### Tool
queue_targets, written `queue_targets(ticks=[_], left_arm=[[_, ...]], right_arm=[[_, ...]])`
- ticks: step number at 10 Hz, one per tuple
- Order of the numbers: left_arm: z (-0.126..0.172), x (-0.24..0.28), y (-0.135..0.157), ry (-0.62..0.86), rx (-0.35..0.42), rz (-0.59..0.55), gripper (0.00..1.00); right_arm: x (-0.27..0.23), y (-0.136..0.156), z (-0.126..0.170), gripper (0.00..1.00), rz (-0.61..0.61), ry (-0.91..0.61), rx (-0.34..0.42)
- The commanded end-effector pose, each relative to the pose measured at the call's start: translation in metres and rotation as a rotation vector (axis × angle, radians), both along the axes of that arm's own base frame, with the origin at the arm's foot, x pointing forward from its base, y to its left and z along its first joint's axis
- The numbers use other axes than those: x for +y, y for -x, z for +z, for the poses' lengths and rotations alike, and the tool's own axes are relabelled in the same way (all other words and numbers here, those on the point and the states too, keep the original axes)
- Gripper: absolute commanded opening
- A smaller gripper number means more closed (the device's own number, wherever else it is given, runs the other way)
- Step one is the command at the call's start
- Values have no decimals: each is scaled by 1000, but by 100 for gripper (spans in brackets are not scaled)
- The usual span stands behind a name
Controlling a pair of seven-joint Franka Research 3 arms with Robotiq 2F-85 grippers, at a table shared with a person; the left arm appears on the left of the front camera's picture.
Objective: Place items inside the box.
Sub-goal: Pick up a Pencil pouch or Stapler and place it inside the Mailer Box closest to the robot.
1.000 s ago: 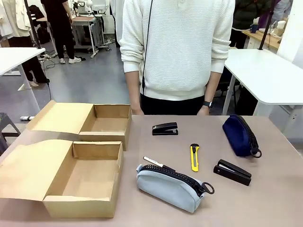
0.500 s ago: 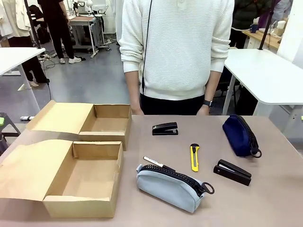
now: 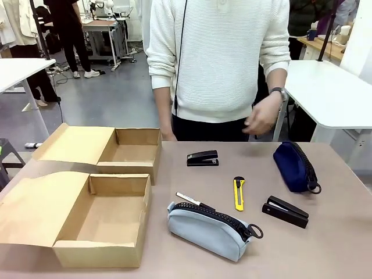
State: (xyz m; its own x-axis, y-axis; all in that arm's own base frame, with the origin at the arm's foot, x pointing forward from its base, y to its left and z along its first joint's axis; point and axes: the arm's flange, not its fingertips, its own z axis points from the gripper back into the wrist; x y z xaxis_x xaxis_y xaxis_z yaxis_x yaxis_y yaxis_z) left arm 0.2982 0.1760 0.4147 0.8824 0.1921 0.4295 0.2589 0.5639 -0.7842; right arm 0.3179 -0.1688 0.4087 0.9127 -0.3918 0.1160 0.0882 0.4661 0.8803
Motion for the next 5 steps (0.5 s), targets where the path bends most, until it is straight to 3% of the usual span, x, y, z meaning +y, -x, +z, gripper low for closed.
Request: queue_targets(ticks=[1, 3, 5], left_arm=[[0, 0, -3, 14, -30, -8, 100], [0, 0, -3, 14, -30, -8, 100], [0, 0, -3, 14, -30, -8, 100]], right_arm=[[10, 0, 6, 100, 70, 9, -18], [44, -5, 28, 100, 191, 116, -132], [-15, -1, 16, 100, 110, -37, -162]])
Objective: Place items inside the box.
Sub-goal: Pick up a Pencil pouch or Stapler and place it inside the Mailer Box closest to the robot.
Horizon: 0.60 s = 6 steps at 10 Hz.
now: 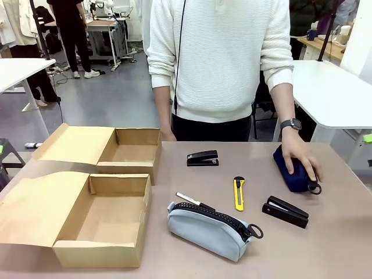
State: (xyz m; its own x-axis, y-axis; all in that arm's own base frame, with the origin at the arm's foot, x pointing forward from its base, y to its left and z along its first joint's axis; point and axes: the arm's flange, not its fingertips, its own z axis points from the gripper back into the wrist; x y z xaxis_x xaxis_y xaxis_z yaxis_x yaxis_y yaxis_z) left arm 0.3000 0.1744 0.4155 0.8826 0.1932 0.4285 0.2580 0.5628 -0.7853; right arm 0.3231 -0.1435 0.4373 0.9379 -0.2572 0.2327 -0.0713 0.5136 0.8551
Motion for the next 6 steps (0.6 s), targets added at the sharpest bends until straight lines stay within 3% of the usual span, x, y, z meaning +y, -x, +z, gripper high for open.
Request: queue_targets(ticks=[1, 3, 6], left_arm=[[0, 1, -1, 12, -31, -8, 100], [0, 1, -1, 12, -31, -8, 100], [0, 1, -1, 12, -31, -8, 100]], right_arm=[[-73, 24, -26, 100, -66, -129, -83], [-99, 53, -45, 100, -141, -132, -207], [-92, 49, -56, 100, -144, -128, -227]])
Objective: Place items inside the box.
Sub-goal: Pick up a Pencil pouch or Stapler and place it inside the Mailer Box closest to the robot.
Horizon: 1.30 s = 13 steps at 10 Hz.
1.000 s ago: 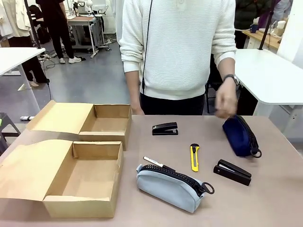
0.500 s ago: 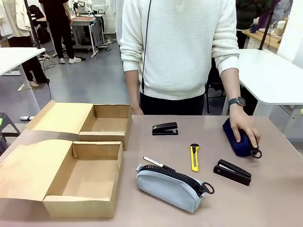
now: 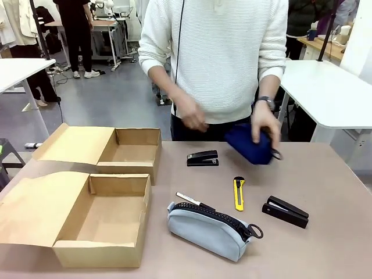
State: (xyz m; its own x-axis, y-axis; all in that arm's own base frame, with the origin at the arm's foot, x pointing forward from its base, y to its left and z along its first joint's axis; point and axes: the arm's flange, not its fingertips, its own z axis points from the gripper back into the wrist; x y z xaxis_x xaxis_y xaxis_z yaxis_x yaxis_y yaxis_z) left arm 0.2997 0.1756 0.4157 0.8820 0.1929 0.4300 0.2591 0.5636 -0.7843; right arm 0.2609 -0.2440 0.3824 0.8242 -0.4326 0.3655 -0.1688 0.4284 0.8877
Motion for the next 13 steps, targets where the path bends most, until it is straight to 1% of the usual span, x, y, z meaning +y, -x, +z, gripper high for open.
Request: queue_targets(ticks=[1, 2, 3, 5, 6, 7, 8, 9, 10, 11, 12, 13], left_arm=[[0, 0, -1, 13, -29, -9, 100], [0, 0, -1, 13, -29, -9, 100], [0, 0, -1, 13, -29, -9, 100], [0, 0, -1, 13, -29, -9, 100], [0, 0, -1, 13, -29, -9, 100], [0, 0, -1, 13, -29, -9, 100], [0, 0, -1, 13, -29, -9, 100], [0, 0, -1, 13, -29, -9, 100], [0, 0, -1, 13, -29, -9, 100], [0, 0, -1, 13, -29, -9, 100], [0, 0, -1, 13, -29, -9, 100], [0, 0, -1, 13, -29, -9, 100]], right_arm=[[12, -17, 1, 100, 21, 4, -35], [18, -22, 6, 100, 27, 29, -29], [39, -30, 18, 100, 57, 89, -40], [124, -54, 60, 100, 254, 331, -160], [166, -62, 77, 100, 371, 405, -240], [207, -67, 87, 100, 469, 483, -283], [251, -67, 90, 100, 579, 579, -313], [275, -66, 89, 100, 566, 670, -311], [269, -62, 89, 100, 477, 713, -291], [264, -75, 112, 100, 596, 581, -296], [264, -75, 112, 100, 596, 581, -296], [284, -79, 115, 100, 594, 654, -324]])
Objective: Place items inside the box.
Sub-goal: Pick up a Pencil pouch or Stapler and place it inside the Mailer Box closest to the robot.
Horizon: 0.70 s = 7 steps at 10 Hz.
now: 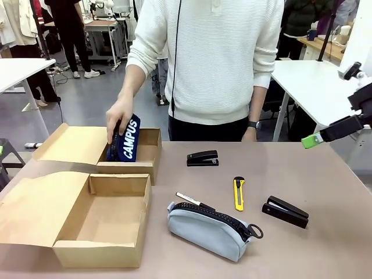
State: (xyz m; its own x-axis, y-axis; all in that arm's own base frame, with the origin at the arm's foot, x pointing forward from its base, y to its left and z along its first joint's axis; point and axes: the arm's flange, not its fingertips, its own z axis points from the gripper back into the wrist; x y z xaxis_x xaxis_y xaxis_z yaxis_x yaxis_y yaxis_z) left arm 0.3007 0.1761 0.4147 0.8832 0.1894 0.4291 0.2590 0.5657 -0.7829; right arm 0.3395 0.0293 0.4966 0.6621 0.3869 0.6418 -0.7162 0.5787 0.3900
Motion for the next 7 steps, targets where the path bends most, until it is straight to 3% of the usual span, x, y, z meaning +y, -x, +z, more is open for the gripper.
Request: queue_targets(ticks=[1, 2, 3, 4, 7], left_arm=[[1, 0, 0, 17, -31, -6, 100], [1, 0, 0, 17, -31, -6, 100], [1, 0, 0, 17, -31, -6, 100], [1, 0, 0, 17, -31, -6, 100], [1, 0, 0, 17, -31, -6, 100]], right_arm=[[25, 6, -1, 100, 112, 171, -19], [55, -11, 0, 100, 260, 301, -91], [88, -32, 2, 100, 319, 391, -142], [129, -54, 4, 100, 436, 479, -241], [265, -98, -12, 100, 506, 677, -481]])
